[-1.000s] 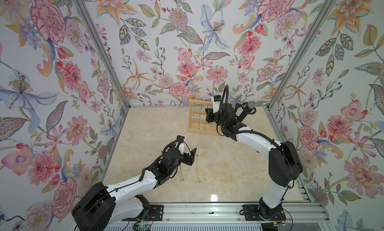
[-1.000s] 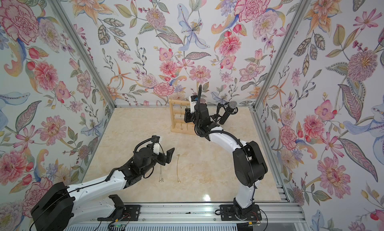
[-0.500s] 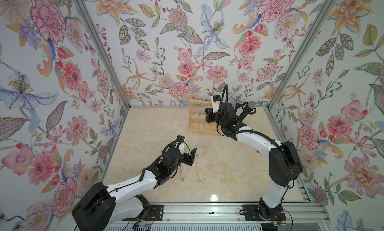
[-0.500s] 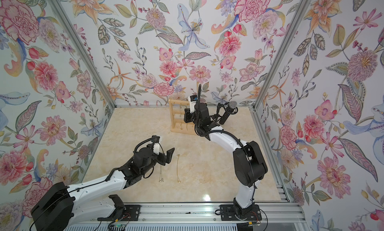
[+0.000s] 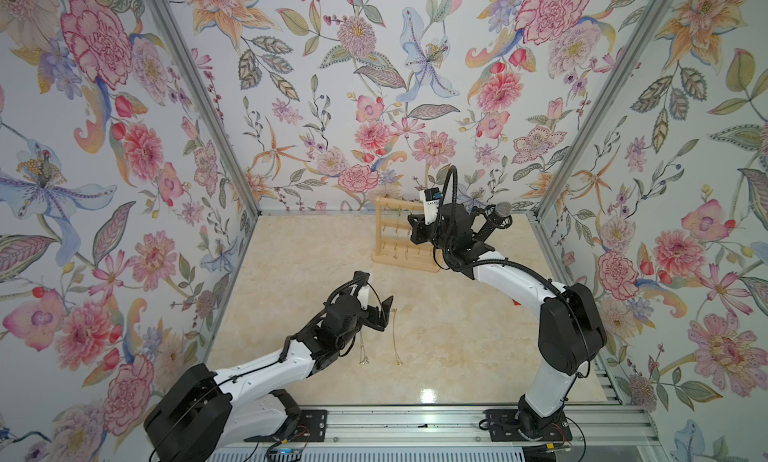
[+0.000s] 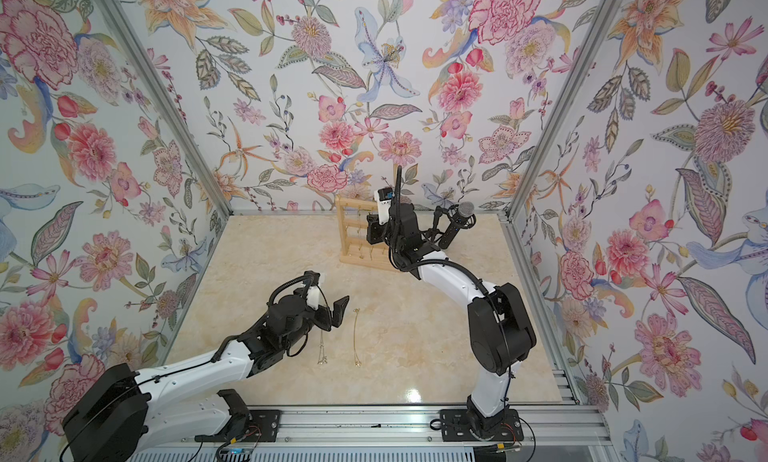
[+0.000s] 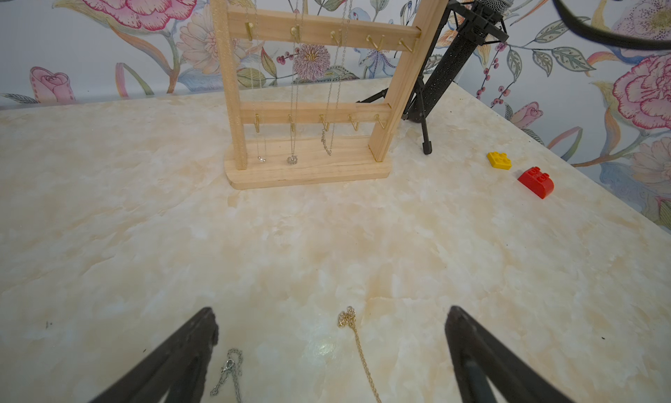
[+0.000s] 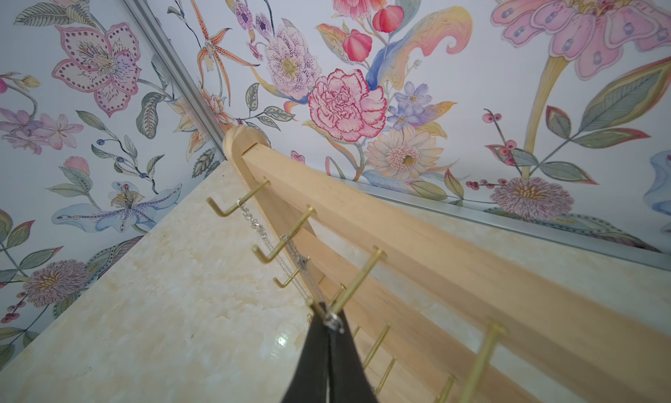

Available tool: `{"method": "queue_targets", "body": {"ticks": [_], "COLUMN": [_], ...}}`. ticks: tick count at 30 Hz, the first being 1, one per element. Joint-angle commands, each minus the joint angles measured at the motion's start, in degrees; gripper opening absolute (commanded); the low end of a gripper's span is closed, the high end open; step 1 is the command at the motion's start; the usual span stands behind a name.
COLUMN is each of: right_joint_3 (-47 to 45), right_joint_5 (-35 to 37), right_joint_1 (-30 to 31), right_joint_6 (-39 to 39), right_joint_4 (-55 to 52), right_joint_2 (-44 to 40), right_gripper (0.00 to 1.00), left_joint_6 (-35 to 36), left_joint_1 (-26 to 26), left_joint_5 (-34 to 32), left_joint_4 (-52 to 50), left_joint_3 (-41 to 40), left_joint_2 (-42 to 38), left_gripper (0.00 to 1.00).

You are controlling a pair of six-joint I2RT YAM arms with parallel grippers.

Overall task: Take the necklace off the jewelry display stand
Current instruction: Take off the necklace from the stand.

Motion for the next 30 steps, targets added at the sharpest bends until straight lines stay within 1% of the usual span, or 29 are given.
{"method": "queue_targets", "body": {"ticks": [1,8,16,22,30], "right_joint_3": [2.3,3.01,4.71,5.9,6.46], "right_joint_5": [-2.9,-9.55,-15.43,-17.25,-17.88], "right_joint_1": [-0.91,-3.04,-4.84,-4.93,-4.87], "right_joint_6": [0.99,5.19,8.82,8.95,8.27], "right_joint_4": [0.56,1.25,0.81,-0.61,-2.06], "right_joint_2": [-1.87,-1.54,-0.35,0.42,0.25], "right_gripper": [0.0,0.0,0.0,0.0,0.0], "left_joint_6": [1.02,1.1,1.1,1.1,1.09], "left_joint_1": [0.4,0.41,0.41,0.41,0.41], "left_joint_5": [0.86,0.85,0.96,0.96,0.96], "left_joint_4": [0.39,0.35,0.2,0.17,0.13], "left_joint_3": [0.7,0.87,0.9,1.05,1.1], "left_joint_2": [0.73,0.84,1.09,1.18,1.27], "left_gripper": [0.99,0.99,0.99,0.99,0.99]}}
